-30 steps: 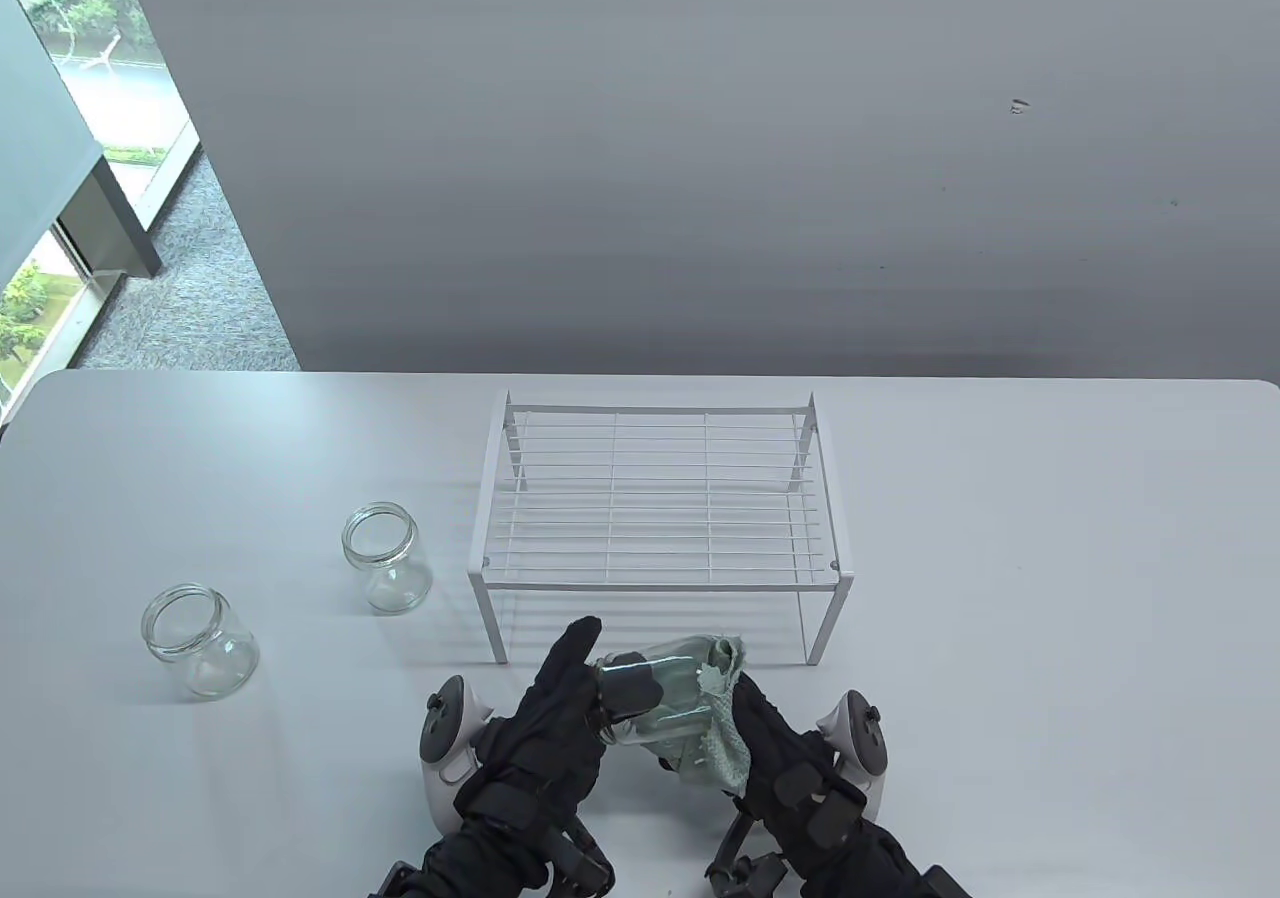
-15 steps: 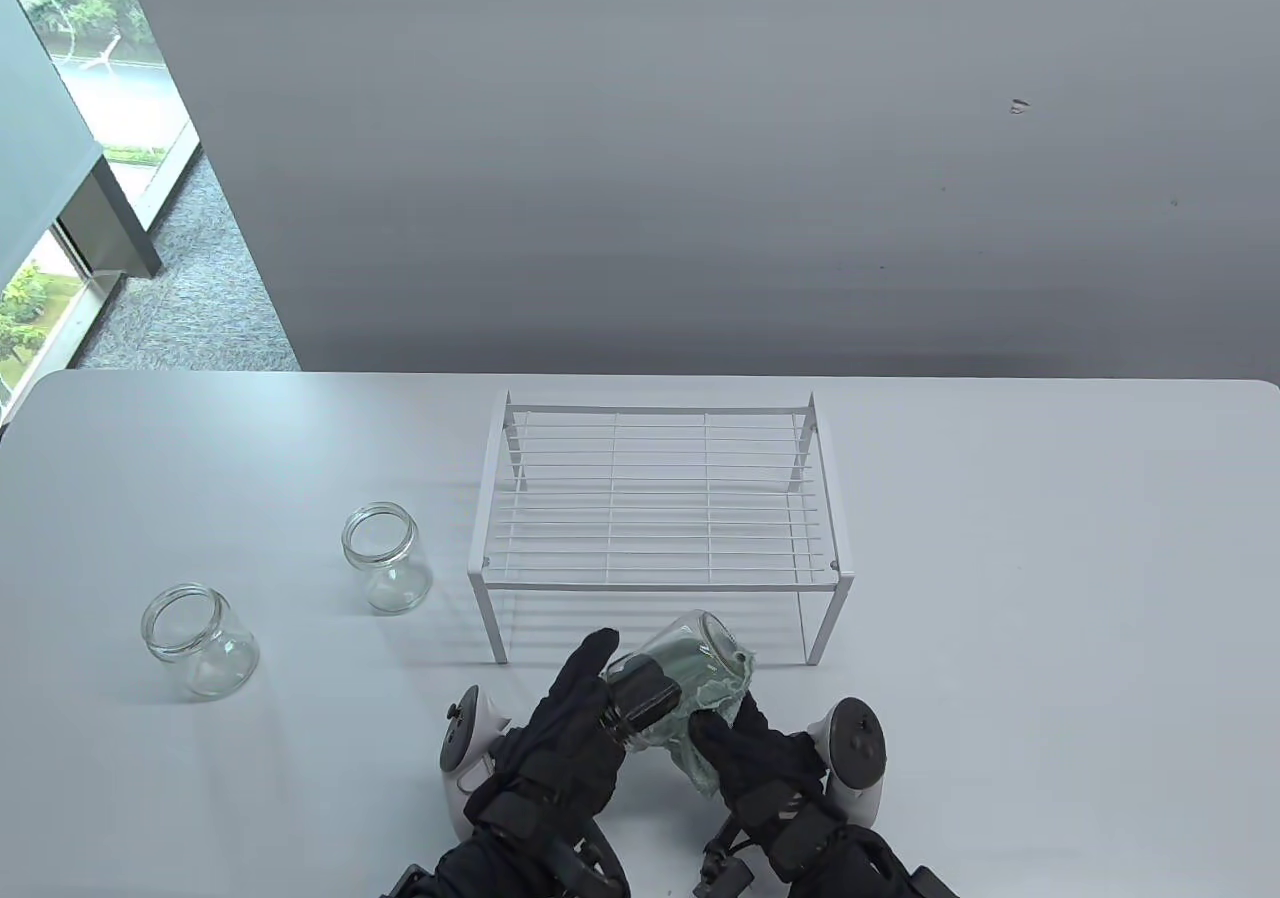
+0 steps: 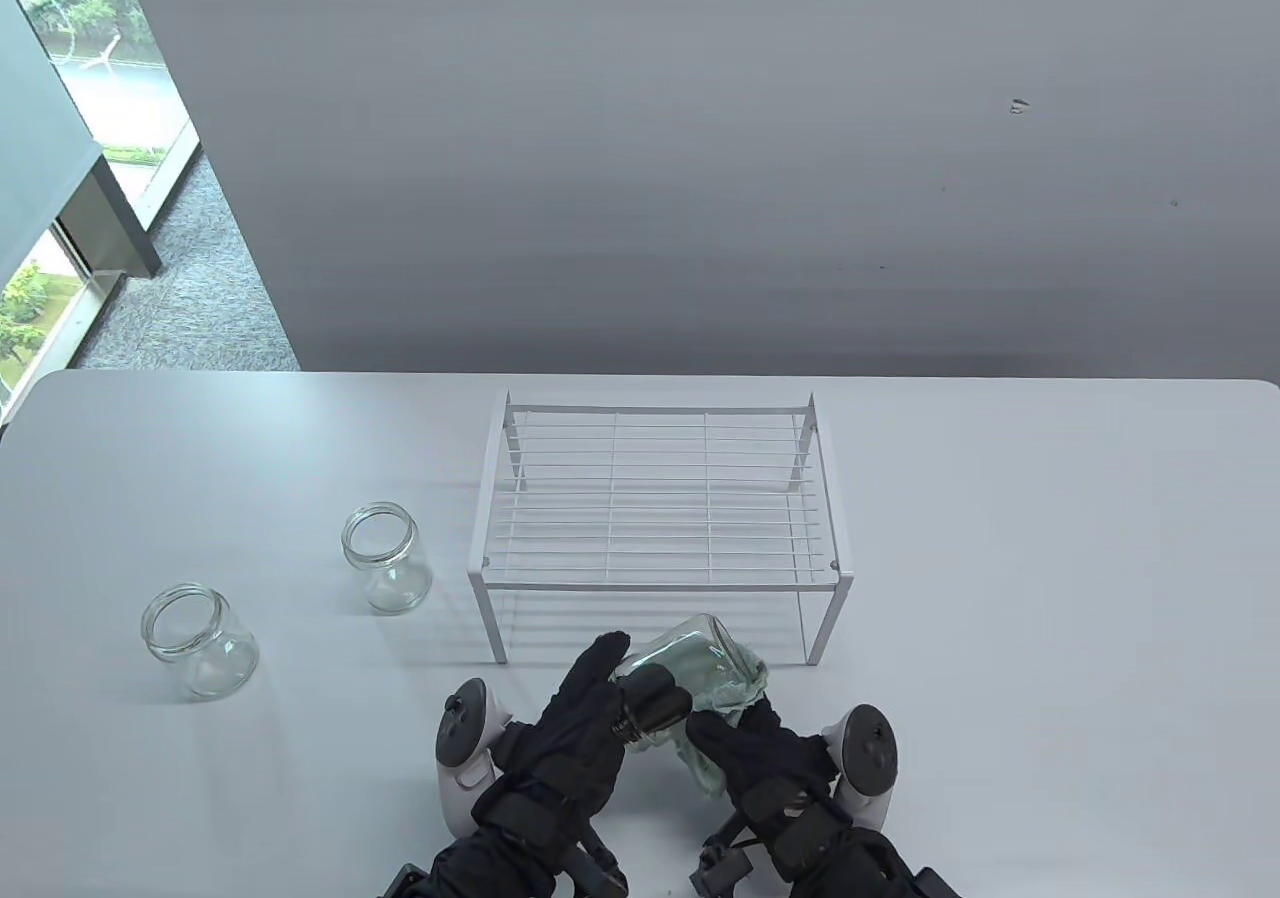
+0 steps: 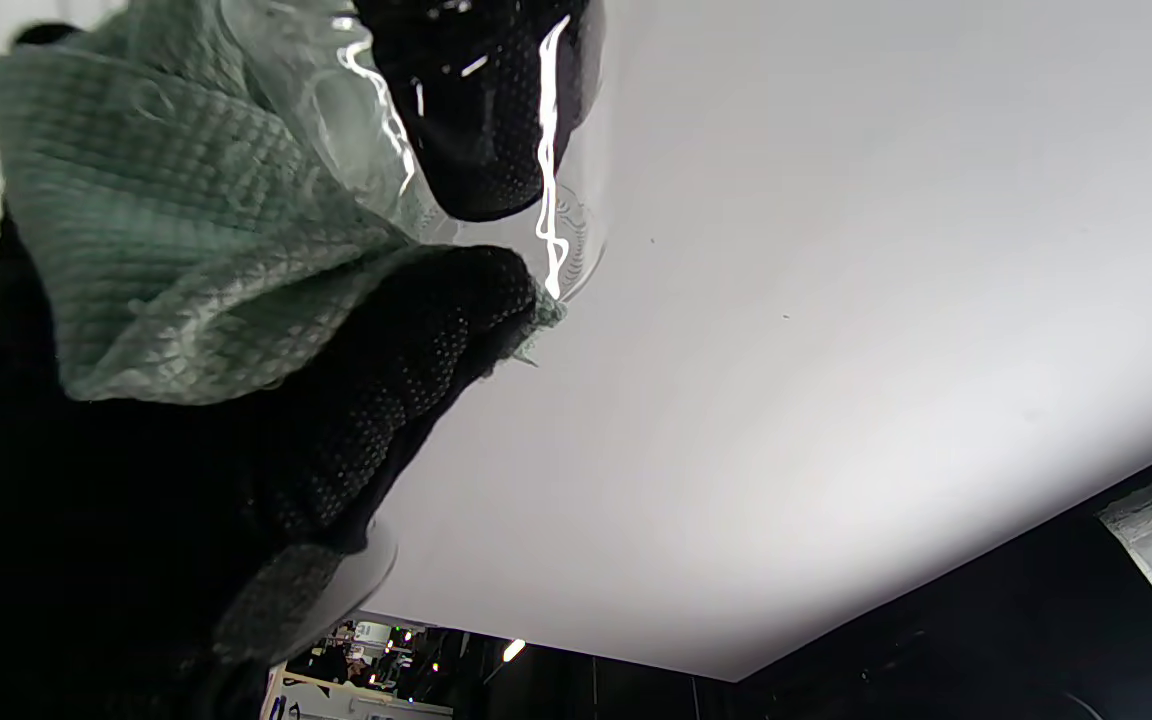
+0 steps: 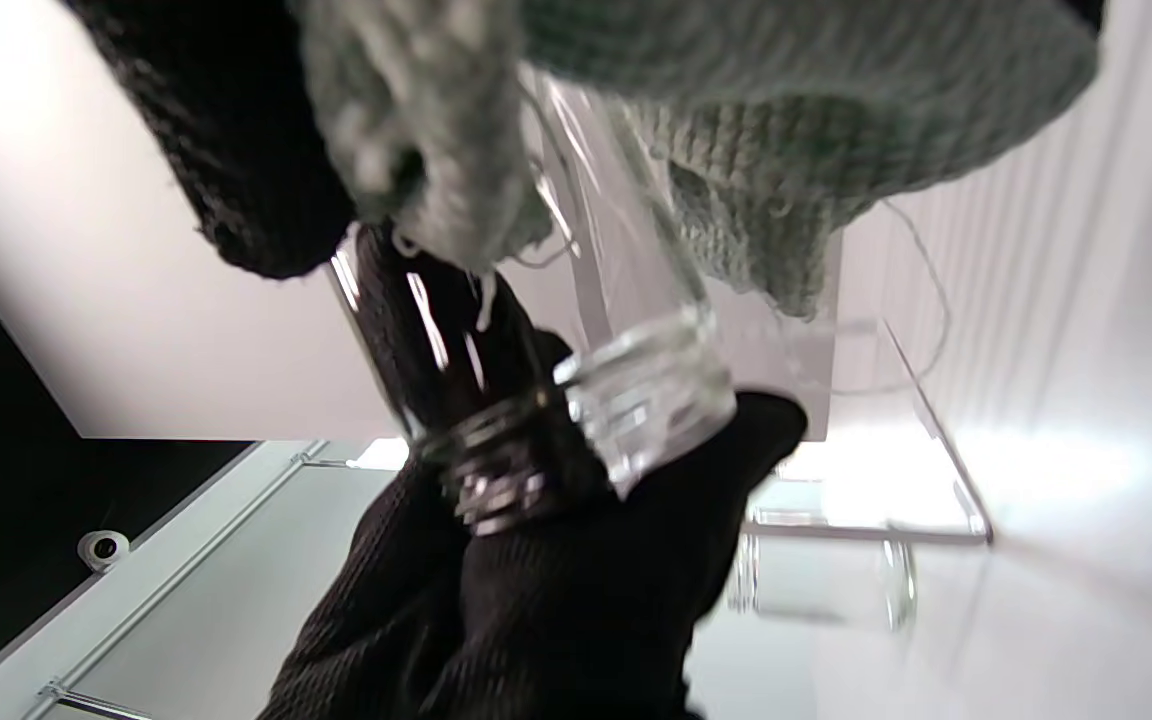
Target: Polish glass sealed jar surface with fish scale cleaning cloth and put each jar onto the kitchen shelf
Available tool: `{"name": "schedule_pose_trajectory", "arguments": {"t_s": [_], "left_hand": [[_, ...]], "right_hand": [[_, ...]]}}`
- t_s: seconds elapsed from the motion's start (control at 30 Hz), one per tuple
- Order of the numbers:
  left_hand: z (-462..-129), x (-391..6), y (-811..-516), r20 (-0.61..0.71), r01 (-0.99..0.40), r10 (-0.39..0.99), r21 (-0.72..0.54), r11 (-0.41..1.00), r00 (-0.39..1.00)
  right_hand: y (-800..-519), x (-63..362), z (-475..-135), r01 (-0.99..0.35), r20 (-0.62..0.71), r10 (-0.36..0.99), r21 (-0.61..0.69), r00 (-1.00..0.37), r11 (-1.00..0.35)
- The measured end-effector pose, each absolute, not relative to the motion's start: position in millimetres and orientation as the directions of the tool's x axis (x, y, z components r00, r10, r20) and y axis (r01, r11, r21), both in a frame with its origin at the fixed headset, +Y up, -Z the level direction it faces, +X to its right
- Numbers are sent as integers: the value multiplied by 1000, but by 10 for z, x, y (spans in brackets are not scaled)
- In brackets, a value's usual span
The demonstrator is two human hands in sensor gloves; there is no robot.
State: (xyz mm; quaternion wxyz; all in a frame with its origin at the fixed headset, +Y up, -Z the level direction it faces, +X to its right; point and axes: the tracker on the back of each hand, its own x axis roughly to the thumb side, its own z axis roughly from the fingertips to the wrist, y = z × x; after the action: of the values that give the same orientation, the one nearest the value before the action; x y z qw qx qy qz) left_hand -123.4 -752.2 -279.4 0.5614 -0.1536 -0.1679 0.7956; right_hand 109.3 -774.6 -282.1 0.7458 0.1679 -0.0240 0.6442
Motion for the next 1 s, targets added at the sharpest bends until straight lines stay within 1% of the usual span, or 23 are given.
{"name": "schedule_pose_trajectory", "arguments": {"t_s": [0.07,0.1,0.13,0.17,0.2,0.23,0.27,0.33,0.37,0.43,0.47,0.5,0.57,0.6,0.67,0.7,0.77,0.8,0.87,0.97,1.0], "left_hand": [[-2791,-1246,-7539,-74,-848,946,-424,-317,-317],[-2791,-1248,-7542,-73,-850,946,-421,-316,-315],[-2792,-1249,-7543,-70,-857,950,-416,-305,-304],[-2792,-1250,-7540,-66,-861,954,-416,-293,-293],[-2791,-1252,-7534,-57,-866,960,-419,-272,-274],[-2788,-1257,-7528,-49,-873,965,-416,-253,-256],[-2788,-1263,-7522,-42,-882,971,-410,-231,-235],[-2785,-1266,-7499,-24,-896,983,-408,-176,-182],[-2783,-1263,-7489,-12,-902,988,-407,-146,-154],[-2776,-1252,-7451,46,-914,998,-404,-27,-50],[-2772,-1238,-7435,67,-913,998,-408,13,-16],[-2761,-1219,-7413,96,-907,995,-415,72,35],[-2735,-1177,-7377,169,-884,976,-424,196,135],[-2726,-1157,-7363,210,-871,962,-423,251,175],[-2723,-1125,-7352,259,-845,944,-440,304,204],[-2726,-1113,-7353,276,-834,939,-454,315,204],[-2722,-1110,-7372,289,-836,935,-446,320,204],[-2725,-1113,-7381,286,-838,937,-444,316,201],[-2735,-1138,-7406,237,-854,957,-450,261,168],[-2756,-1201,-7451,158,-893,986,-434,123,59],[-2759,-1211,-7463,145,-898,989,-431,93,33]], "right_hand": [[-7628,1155,-2820,-992,393,919,116,-5,-55],[-7580,1172,-2816,-984,454,886,96,-93,-153],[-7510,1178,-2809,-957,535,821,73,-199,-280],[-7475,1174,-2803,-934,578,775,60,-256,-353],[-7422,1166,-2787,-880,635,689,30,-350,-475],[-7382,1156,-2768,-827,669,610,-14,-425,-562],[-7351,1147,-2753,-788,692,546,-54,-473,-613],[-7277,1091,-2711,-694,756,378,-137,-534,-707],[-7253,1061,-2694,-657,772,320,-162,-549,-736],[-7207,965,-2636,-516,780,161,-229,-605,-826],[-7203,935,-2622,-480,788,119,-241,-605,-844],[-7198,881,-2595,-426,798,47,-270,-601,-864],[-7191,812,-2566,-351,786,-13,-291,-618,-890],[-7196,796,-2562,-335,785,-15,-281,-619,-899],[-7207,814,-2575,-397,791,48,-253,-610,-882],[-7215,848,-2597,-455,786,127,-211,-606,-865],[-7261,955,-2673,-615,736,380,-63,-560,-786],[-7279,997,-2699,-670,710,457,-29,-537,-742],[-7333,1127,-2779,-793,626,625,18,-466,-609],[-7419,1273,-2830,-898,522,780,59,-345,-436],[-7428,1279,-2832,-905,516,790,64,-331,-421]]}}
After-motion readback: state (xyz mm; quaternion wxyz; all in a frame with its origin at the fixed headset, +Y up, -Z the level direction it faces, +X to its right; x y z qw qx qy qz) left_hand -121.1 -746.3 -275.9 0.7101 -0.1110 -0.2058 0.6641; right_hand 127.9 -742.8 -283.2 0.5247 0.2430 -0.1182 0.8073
